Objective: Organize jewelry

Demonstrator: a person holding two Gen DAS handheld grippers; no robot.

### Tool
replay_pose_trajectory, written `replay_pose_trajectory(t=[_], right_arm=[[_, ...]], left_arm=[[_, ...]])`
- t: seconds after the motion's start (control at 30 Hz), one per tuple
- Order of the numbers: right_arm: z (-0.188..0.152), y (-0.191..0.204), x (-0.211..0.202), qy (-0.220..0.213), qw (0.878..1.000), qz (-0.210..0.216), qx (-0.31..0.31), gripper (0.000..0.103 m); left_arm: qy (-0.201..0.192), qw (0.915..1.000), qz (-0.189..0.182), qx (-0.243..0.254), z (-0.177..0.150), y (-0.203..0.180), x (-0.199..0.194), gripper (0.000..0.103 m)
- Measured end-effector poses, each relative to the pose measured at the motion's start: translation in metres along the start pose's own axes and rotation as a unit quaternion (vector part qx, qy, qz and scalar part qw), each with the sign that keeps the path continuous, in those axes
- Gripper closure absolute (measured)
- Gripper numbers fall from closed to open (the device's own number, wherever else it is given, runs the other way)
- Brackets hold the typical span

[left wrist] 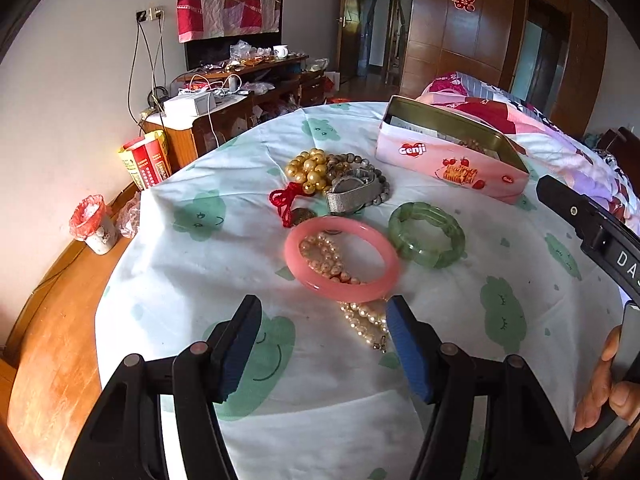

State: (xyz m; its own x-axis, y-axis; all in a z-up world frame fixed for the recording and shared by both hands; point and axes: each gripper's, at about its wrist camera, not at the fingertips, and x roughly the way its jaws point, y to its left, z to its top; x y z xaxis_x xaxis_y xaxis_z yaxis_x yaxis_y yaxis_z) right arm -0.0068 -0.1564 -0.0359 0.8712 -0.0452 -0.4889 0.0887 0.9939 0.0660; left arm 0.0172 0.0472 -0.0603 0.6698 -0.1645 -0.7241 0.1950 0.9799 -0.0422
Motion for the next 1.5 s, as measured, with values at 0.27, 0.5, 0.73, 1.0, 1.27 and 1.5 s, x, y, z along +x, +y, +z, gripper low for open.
replay_pose_trajectory(t=[0.27, 0.5, 0.73, 1.0, 1.27, 1.5], right_arm=[[-0.003, 0.004, 0.001, 0.006, 1.000, 0.007, -0.003, 0.017], [-0.003, 0.009, 0.006, 0.022, 0.999, 0.029, -0.013, 0.017], [-0.004, 0.025, 0.026, 0.078, 0.993, 0.087, -0.027, 0.017], [-0.012, 0.056, 0.078, 0.194, 0.971, 0.134, -0.048, 0.017], [-0.010, 0.072, 0.093, 0.214, 0.966, 0.122, -0.081, 0.029], [-0.011, 0.058, 0.086, 0.210, 0.969, 0.118, -0.064, 0.084]], left_arm=[[-0.007, 0.9991, 0.035, 0.021, 0.002, -0.002, -0.001, 0.038], [-0.008, 0.9987, 0.046, 0.021, 0.005, -0.001, 0.001, 0.038], [-0.008, 0.9976, 0.066, 0.018, 0.006, 0.011, 0.002, 0.038], [-0.014, 0.9968, 0.077, -0.017, 0.010, 0.039, -0.001, 0.038], [-0.006, 0.9978, 0.053, -0.040, 0.019, 0.044, 0.006, 0.038], [0.016, 0.9980, 0.014, -0.059, 0.028, 0.038, 0.027, 0.038]])
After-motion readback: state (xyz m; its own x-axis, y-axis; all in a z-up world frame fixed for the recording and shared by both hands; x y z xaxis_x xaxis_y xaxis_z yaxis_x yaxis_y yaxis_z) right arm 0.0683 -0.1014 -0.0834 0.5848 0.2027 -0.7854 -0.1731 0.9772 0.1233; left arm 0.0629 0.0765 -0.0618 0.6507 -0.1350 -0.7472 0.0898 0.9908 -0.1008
